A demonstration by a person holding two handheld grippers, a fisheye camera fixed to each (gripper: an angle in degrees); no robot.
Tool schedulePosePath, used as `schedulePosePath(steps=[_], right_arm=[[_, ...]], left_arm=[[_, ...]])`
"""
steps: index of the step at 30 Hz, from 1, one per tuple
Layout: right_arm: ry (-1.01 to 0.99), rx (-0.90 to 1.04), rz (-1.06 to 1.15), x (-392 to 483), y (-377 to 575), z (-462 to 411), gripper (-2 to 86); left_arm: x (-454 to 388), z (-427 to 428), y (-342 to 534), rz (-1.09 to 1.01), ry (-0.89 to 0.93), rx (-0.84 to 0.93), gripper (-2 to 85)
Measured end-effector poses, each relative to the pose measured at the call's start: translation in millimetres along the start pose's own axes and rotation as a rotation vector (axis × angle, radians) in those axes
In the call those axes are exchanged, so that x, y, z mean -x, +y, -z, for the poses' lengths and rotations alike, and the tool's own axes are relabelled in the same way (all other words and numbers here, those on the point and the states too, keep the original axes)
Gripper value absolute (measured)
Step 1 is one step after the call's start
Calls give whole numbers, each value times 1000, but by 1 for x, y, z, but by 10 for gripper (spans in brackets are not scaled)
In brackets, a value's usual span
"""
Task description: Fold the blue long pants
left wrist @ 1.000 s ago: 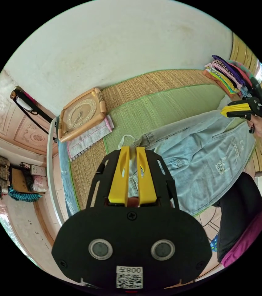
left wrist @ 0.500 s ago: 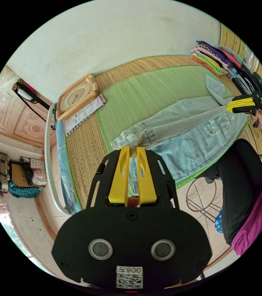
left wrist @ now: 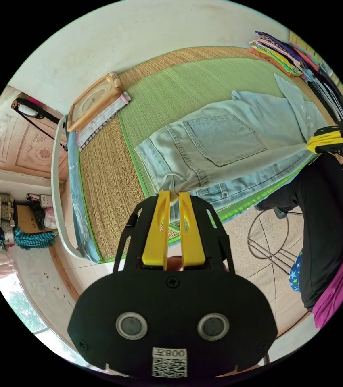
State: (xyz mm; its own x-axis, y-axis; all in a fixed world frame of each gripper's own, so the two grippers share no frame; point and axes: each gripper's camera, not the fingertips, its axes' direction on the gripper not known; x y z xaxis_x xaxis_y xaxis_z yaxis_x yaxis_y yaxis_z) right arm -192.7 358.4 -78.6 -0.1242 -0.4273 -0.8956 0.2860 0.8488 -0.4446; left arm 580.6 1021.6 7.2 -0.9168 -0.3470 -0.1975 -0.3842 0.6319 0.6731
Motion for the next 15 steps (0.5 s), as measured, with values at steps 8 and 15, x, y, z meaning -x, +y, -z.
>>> schedulePosePath(steps=[8,15], right_arm=[[-10,46,-22,5,1,-30,5],[-2,72,-25,12,2,-47,5]], left_arm=[[-5,-15,36,26,14,38,9],[-8,-23,64,37,33,55,10]])
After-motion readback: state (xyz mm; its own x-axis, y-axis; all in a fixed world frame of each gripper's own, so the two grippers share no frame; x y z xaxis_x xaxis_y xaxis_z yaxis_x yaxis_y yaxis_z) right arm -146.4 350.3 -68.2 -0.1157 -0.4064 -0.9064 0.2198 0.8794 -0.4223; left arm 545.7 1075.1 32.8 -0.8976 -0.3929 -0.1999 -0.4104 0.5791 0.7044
